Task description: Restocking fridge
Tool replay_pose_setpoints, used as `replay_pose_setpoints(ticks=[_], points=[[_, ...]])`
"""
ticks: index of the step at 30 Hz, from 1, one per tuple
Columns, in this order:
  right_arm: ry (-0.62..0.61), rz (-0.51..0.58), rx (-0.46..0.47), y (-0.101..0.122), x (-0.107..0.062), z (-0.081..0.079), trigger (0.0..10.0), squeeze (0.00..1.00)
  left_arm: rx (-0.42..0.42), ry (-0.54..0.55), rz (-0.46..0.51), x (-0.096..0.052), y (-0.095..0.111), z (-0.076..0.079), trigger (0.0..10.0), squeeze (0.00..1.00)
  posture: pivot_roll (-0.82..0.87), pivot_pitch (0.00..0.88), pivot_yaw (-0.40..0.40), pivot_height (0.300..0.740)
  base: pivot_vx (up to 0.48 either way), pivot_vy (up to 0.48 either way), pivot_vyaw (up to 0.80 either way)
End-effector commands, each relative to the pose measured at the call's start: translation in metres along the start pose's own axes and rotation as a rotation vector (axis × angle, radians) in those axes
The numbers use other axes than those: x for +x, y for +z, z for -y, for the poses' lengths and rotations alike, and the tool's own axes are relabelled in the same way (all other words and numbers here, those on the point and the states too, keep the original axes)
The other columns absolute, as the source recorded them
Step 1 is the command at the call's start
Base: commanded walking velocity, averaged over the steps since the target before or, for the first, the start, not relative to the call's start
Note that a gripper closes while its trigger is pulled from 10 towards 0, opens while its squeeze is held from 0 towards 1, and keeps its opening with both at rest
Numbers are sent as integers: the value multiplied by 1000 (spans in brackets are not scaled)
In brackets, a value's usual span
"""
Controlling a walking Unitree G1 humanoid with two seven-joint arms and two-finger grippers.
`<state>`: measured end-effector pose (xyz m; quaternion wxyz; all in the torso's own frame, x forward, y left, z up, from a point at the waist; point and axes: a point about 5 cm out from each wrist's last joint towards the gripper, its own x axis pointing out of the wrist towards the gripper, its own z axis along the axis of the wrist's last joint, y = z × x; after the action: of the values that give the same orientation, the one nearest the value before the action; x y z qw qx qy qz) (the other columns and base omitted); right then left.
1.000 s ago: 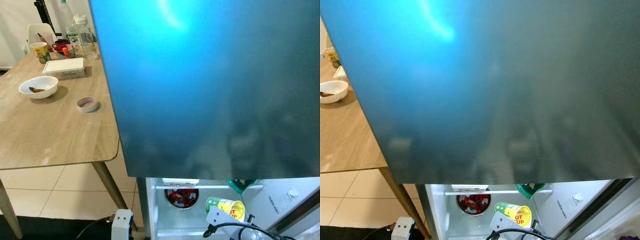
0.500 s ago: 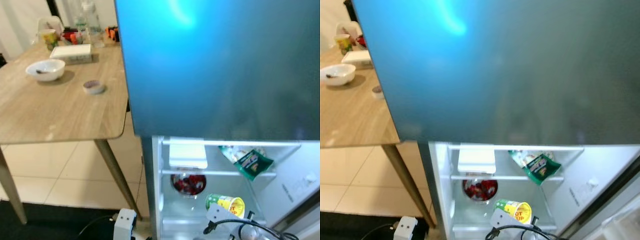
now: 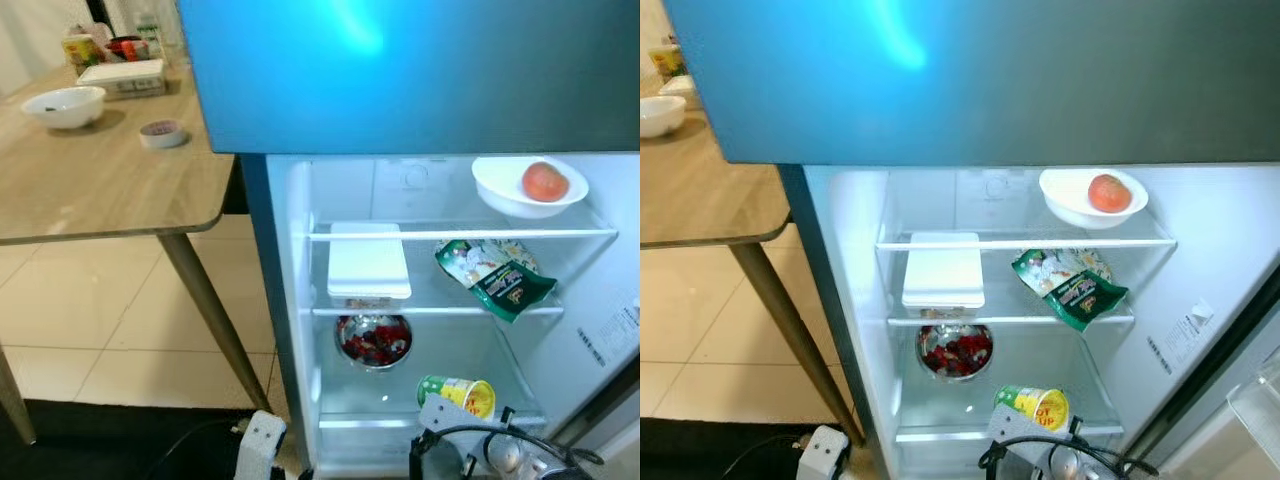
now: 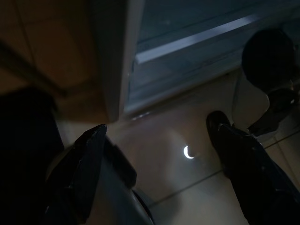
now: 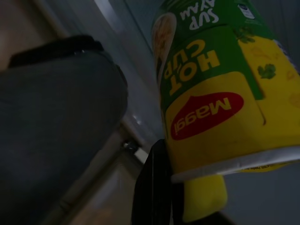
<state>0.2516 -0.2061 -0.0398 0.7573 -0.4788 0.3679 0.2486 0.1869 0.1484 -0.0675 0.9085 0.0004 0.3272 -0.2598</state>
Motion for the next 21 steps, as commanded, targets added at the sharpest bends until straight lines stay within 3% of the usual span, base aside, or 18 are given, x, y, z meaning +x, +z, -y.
replay_pose_setpoints(ticks=[1, 9, 10, 11, 16, 21], points=[[-3, -1, -32, 3, 0, 7, 10000, 0, 76, -16, 11, -2, 5, -6, 10000, 0, -57, 0, -2, 516, 0, 0, 0], [-25, 18, -127, 12, -1, 27, 10000, 0, 157, -59, 43, 0, 13, -2, 10000, 0, -54, 0, -3, 481, 0, 0, 0], [-42, 27, -191, 17, -1, 35, 10000, 0, 182, -73, 48, 1, 14, 0, 10000, 0, -53, 0, -2, 471, 0, 0, 0], [-42, 27, -191, 17, -1, 35, 10000, 0, 182, -73, 48, 1, 14, 0, 10000, 0, -53, 0, -2, 471, 0, 0, 0], [-72, 33, -374, 27, -4, 55, 10000, 0, 243, -110, 51, 0, 14, 4, 10000, 0, -48, 0, 4, 446, 0, 0, 0], [-53, 21, -485, 28, -6, 65, 10000, 0, 275, -133, 54, -2, 12, 7, 10000, 0, -39, 0, 1, 437, 0, 0, 0]])
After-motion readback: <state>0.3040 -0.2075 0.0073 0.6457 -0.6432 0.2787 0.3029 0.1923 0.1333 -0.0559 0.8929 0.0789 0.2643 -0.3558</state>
